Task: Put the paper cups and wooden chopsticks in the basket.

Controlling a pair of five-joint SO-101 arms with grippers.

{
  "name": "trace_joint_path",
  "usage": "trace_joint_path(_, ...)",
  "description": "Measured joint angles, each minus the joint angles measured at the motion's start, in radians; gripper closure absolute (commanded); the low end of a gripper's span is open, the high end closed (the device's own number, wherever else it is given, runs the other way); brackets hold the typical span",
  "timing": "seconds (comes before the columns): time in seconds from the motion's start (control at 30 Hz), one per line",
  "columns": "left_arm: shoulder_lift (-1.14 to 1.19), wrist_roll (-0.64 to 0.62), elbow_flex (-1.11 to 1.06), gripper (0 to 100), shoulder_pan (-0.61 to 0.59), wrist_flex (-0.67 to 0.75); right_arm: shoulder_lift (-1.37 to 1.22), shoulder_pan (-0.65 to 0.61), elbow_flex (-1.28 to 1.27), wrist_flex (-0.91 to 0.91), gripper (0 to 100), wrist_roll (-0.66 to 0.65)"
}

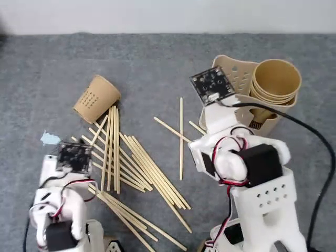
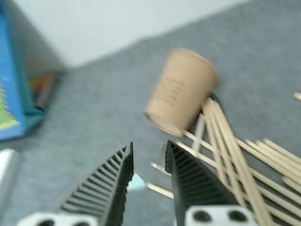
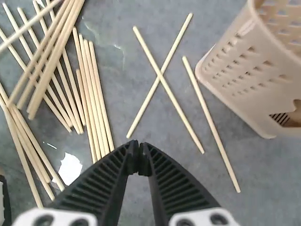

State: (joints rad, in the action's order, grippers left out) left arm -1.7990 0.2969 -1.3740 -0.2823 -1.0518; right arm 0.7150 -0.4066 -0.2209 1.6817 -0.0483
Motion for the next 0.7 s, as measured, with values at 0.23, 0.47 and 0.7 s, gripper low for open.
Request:
trace_joint_path(0.23,0.000,0.086,0.100,88,-0.009,0.000,0.084,0.008,-0.216,-0.107,98.7,0.000)
trace_joint_path(0.47,0.295,0.106,0.293,88,-0.009,0.008,0.184,0.008,-0.370,-0.207,98.7,0.000)
trace_joint_path(0.7,0.861,0.172,0.672,88,-0.009,-0.012,0.203,0.107,-0.434,-0.285,98.7,0.000)
